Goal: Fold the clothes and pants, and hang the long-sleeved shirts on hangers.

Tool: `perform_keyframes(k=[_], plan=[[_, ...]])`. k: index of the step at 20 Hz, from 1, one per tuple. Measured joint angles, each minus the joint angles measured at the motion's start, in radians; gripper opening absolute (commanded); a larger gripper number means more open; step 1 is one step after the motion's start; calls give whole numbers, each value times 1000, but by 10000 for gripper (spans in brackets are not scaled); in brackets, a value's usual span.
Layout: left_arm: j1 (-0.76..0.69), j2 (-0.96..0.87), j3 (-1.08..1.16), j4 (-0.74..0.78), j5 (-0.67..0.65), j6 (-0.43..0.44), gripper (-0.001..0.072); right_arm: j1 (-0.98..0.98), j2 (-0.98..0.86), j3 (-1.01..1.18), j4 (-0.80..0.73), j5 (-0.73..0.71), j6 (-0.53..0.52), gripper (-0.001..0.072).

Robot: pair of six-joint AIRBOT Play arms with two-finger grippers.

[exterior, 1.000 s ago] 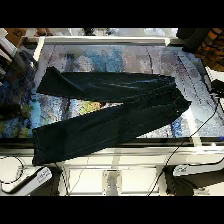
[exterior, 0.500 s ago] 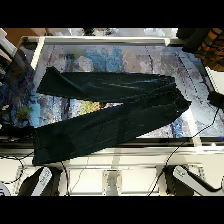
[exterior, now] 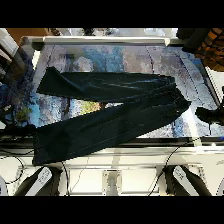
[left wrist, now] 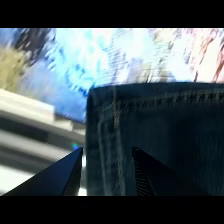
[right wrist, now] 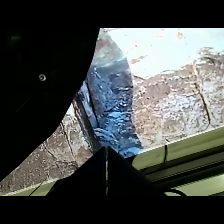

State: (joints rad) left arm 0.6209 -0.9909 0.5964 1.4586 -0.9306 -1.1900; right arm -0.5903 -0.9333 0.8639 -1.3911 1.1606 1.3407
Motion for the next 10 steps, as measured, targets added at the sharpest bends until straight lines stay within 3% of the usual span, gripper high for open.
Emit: perform_keyframes(k=[8, 9, 10], plan=[[0, -117, 0, -58, 111, 21, 346, 0, 10, -15, 77, 8, -2, 29], [0, -128, 0, -68, 122, 21, 319, 0, 10, -16, 80, 10, -2, 29], [0, -140, 0, -78, 129, 23, 210, 0, 10, -16, 81, 13, -2, 29]])
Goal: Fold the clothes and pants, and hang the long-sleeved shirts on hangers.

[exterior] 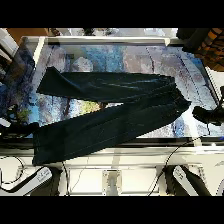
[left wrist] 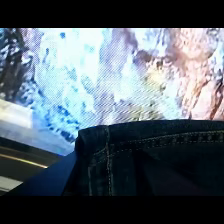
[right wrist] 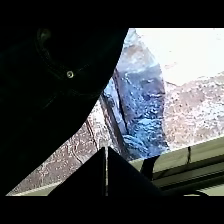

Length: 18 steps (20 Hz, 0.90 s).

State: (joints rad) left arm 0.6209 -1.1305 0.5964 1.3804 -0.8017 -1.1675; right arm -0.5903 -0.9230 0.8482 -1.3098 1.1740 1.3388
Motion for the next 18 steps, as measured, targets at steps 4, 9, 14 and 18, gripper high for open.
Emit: perform_keyframes(k=[4, 9, 14, 18], plan=[[0, -46, 2, -31, 20, 5, 20, 0, 0, -1, 6, 8, -2, 29], [0, -26, 97, -34, 17, 5, 19, 0, 0, -1, 7, 11, -12, 29], [-6, 0, 367, -71, 42, -23, 21, 0, 0, -1, 9, -15, -16, 29], [-17, 4, 495, -95, 69, -29, 307, 0, -1, -1, 8, -43, -18, 341]])
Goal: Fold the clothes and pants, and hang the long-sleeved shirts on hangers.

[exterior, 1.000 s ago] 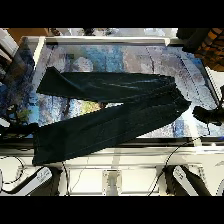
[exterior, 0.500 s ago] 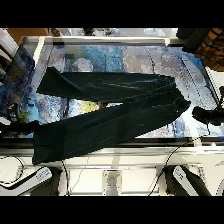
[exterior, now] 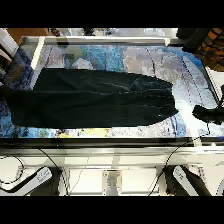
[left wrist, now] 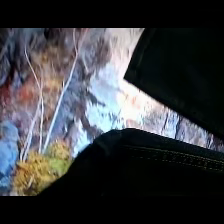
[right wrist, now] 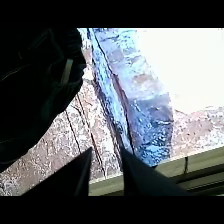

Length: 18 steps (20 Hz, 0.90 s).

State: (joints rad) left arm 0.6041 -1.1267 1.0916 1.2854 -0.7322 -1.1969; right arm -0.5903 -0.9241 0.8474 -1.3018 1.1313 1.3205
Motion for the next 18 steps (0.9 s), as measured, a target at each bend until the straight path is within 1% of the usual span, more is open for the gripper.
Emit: perform_keyframes(k=[2, 5, 8, 12, 14, 15, 17, 18], plan=[[0, 0, 25, 1, -15, -3, 306, 0, -2, -1, 1, -9, 0, 340], [13, -3, 42, 15, -79, -3, 305, 0, -10, -24, 26, -20, -14, 341], [47, -4, 48, 26, -167, -3, 305, 8, -34, -77, 111, -35, -55, 343], [96, -5, 20, 126, -319, -3, 305, 88, -89, -131, 206, -106, -84, 342], [119, -5, -18, 168, -372, -3, 307, 145, -124, -142, 228, -161, -69, 341], [127, -5, -38, 179, -389, -3, 352, 170, -143, -145, 233, -189, -50, 341], [141, -5, -82, 201, -416, -3, 353, 202, -183, -149, 234, -226, -11, 339], [145, -5, -101, 211, -423, -3, 353, 211, -202, -150, 222, -242, 14, 324]])
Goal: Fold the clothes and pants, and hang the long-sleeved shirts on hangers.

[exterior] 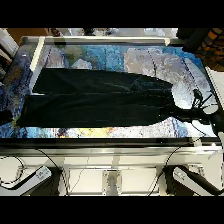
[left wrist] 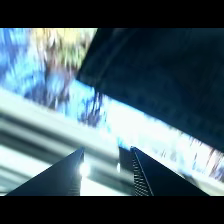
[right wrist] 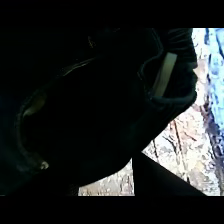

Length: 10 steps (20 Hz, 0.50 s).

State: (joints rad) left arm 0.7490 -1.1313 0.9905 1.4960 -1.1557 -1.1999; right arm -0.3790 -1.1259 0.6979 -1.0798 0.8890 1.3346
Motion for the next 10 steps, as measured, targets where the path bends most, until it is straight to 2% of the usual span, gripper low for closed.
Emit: perform_keyframes(k=[2, 3, 4, 6, 8, 10], plan=[[6, 0, -32, 22, -12, 1, 353, 11, -27, -2, -31, -22, 42, 299], [8, -1, -43, 32, -16, 2, 354, 16, -36, -2, -45, -30, 58, 264], [10, -2, -53, 42, -17, 3, 354, 18, -44, -3, -55, -42, 69, 153], [12, -6, -63, 50, -21, 3, 365, 22, -52, -3, -71, -58, 91, 43], [13, -13, -69, 53, -22, 3, 487, 23, -57, -3, -83, -77, 100, 17], [13, -23, -72, 44, -23, 3, 492, 24, -59, -3, -104, -92, 107, 17]])
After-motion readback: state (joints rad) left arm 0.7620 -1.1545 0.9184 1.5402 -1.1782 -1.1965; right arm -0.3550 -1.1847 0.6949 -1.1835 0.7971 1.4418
